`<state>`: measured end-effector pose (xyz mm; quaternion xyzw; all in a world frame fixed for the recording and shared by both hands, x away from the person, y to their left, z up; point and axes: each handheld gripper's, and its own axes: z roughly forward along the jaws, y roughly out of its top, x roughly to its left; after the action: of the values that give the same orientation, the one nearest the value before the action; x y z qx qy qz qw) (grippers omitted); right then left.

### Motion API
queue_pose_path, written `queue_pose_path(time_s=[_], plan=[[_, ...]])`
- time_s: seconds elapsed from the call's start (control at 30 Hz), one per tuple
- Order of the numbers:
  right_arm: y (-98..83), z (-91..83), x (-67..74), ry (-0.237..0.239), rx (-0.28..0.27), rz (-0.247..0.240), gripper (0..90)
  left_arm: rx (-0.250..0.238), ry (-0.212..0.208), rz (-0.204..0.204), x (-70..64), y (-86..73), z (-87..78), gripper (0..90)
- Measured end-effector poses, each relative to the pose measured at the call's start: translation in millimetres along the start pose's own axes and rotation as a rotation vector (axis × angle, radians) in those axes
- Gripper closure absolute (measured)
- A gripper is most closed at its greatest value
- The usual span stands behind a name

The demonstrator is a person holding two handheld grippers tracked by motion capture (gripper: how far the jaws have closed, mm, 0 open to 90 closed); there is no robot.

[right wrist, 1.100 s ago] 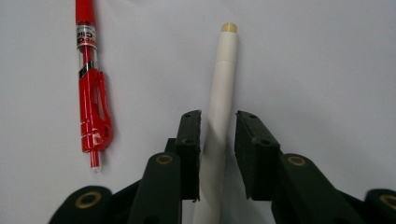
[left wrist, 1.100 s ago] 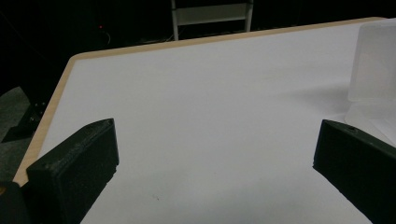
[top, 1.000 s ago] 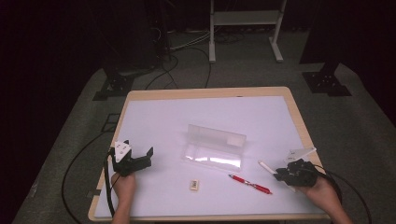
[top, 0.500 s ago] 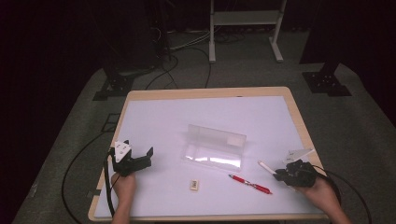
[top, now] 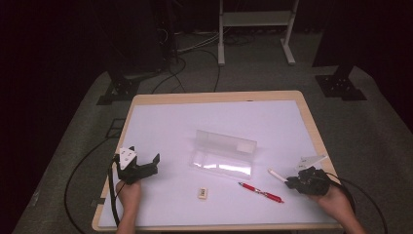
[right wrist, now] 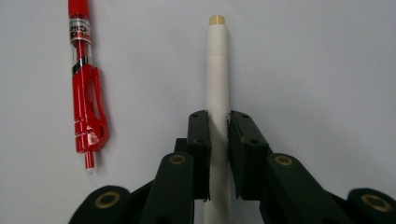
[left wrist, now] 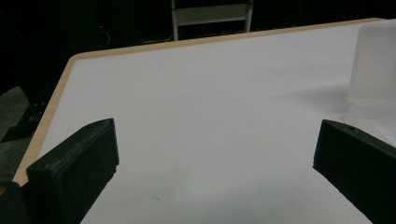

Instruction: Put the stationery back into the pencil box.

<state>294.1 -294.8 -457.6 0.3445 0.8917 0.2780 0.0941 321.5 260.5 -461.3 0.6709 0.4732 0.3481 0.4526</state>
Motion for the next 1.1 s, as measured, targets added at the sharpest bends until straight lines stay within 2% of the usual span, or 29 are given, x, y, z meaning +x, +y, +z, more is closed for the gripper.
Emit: queue_pose_path(time_s=[0.13,0.33,0.57,1.1], plan=[[0.6,-2.4,-0.1,0.012,-0.01,0.007,78.3,0.0,0.0,-0.002,0.1,0.0,0.0,0.0],[9.3,-16.1,2.8,0.019,-0.057,-0.019,78.3,0.0,0.0,-0.001,0.1,0.1,-0.1,0.0],[24.9,-32.2,8.5,0.049,-0.112,-0.046,78.3,0.0,0.0,0.0,0.0,0.0,0.0,0.0],[55.0,-42.8,14.2,0.079,-0.158,-0.098,78.3,0.002,0.0,-0.002,0.3,0.0,-0.1,0.0]])
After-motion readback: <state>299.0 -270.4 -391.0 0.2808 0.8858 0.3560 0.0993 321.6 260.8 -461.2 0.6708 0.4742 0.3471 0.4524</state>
